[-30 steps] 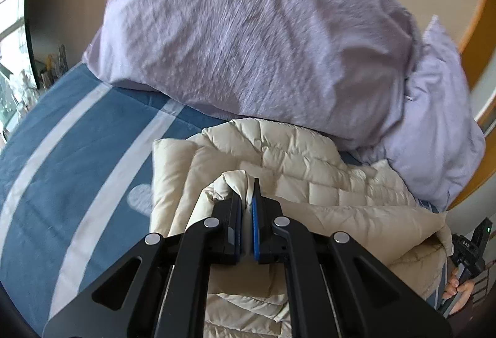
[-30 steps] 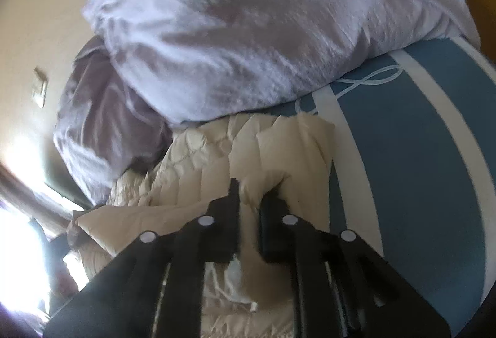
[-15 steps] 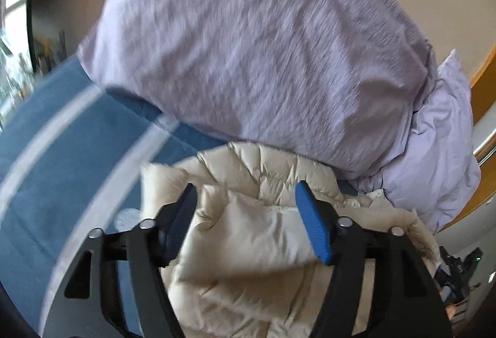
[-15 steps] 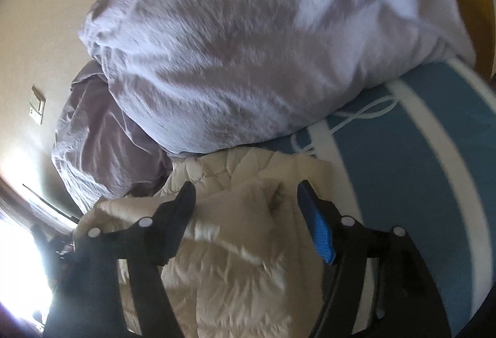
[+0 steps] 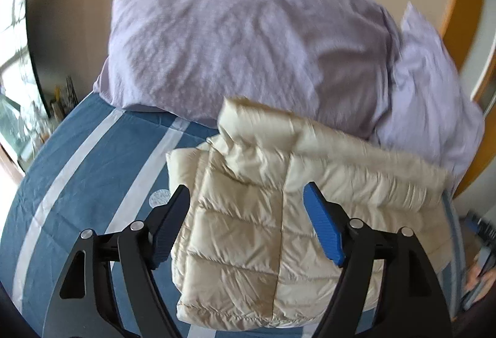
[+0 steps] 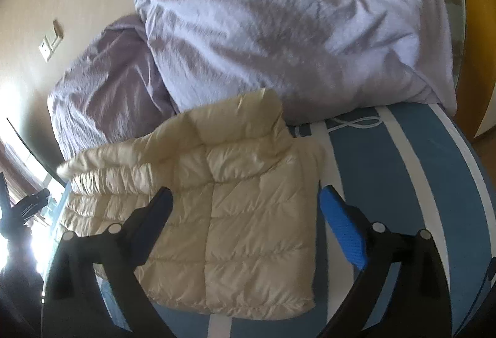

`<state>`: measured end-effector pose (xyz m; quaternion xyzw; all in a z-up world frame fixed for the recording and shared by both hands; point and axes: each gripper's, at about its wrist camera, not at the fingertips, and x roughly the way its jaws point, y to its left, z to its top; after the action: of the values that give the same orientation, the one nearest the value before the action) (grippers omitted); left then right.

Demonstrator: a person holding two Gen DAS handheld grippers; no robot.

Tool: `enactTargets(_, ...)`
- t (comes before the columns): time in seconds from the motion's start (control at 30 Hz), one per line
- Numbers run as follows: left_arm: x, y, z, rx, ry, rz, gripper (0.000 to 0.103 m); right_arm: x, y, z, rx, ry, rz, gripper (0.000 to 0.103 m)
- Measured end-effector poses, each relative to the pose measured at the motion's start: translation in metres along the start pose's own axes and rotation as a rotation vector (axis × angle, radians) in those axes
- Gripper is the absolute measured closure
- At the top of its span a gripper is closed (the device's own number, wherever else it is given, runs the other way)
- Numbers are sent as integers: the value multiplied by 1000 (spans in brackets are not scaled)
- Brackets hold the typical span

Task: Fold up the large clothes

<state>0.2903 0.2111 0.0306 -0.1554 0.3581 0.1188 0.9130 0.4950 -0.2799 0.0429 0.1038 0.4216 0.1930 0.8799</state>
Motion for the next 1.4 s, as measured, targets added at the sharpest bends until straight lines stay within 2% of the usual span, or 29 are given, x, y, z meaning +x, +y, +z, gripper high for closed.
enactTargets(0.1, 8, -16, -7, 58, 2, 17, 21, 12, 9, 1, -21, 15, -16, 5)
enactTargets(0.23, 21, -38, -11, 116, -6, 40, 11, 30, 25, 3, -78, 11, -95, 2)
enactTargets(0.43, 48, -72, -14, 218, -45, 145, 7, 65, 47, 9, -172, 21, -199, 2)
enactTargets(0.63, 63, -92, -7, 305, -140, 270, 7, 98, 75, 14, -313, 2, -346, 2)
enactTargets(0.8, 86, -91, 2, 306, -145, 339, 7, 123, 74, 20, -328, 6, -397, 2)
enactTargets(0.9, 107, -78, 4, 277, -110, 375, 7, 137, 68, 18, -319, 22, -417, 2)
enactTargets(1.03, 126, -54, 8, 184, -49, 351, 7, 151, 58, 17, -268, 38, -405, 2)
enactTargets(1.1, 130, -48, 10, 161, -45, 347, 7, 156, 55, 18, -255, 38, -407, 2)
enactTargets(1.4, 147, -37, 10, 133, -3, 331, 7, 172, 41, 20, -201, 92, -402, 2)
